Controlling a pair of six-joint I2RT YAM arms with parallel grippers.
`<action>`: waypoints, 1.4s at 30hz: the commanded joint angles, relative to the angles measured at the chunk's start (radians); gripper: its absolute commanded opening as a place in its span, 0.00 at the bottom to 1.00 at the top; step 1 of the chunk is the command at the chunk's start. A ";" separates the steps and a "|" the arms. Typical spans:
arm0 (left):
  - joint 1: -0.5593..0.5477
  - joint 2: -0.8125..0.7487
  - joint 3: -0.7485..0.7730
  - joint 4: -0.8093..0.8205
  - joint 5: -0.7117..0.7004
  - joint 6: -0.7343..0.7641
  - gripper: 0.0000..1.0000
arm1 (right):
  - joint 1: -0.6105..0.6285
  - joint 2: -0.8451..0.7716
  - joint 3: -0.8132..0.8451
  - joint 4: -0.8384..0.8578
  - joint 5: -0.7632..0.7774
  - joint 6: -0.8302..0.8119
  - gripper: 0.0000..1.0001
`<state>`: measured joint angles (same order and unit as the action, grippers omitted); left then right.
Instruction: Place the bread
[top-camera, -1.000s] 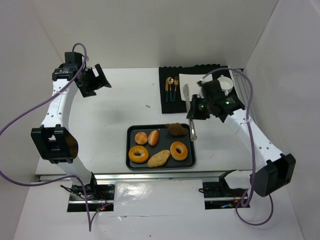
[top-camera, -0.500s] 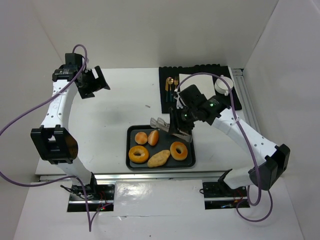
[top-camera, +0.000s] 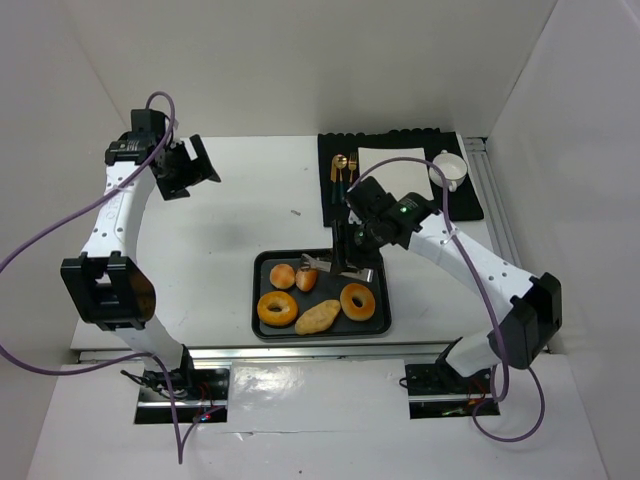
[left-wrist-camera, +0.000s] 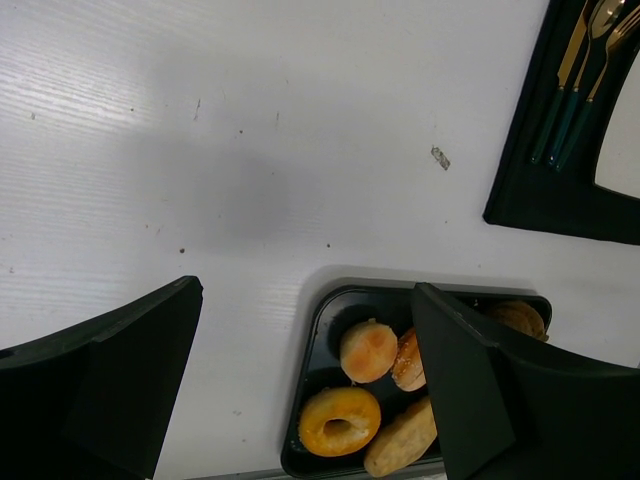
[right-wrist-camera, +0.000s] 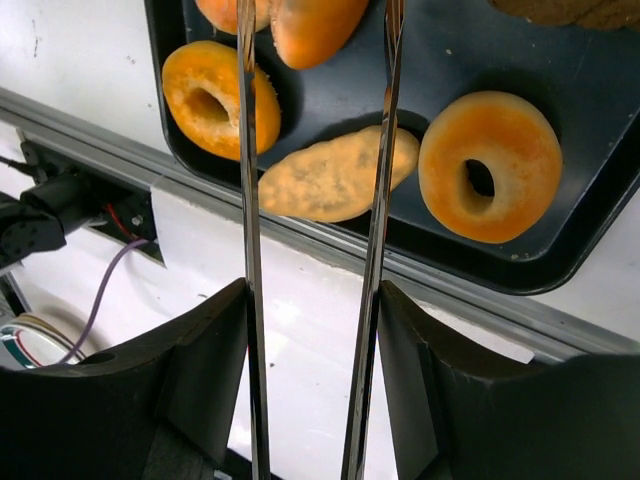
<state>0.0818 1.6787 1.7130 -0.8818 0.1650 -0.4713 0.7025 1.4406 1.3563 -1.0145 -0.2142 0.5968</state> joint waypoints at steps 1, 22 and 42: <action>0.004 -0.045 -0.015 0.017 0.018 0.017 0.99 | -0.001 0.007 -0.002 0.017 0.019 0.047 0.59; 0.004 -0.045 -0.035 0.026 0.008 0.017 0.98 | -0.047 0.072 0.018 0.047 -0.042 -0.060 0.21; 0.004 -0.034 -0.046 0.035 0.018 -0.001 0.98 | -0.448 0.119 0.204 0.442 0.226 -0.106 0.12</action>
<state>0.0818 1.6665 1.6623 -0.8631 0.1654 -0.4740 0.2985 1.4899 1.5143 -0.7715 -0.0834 0.4927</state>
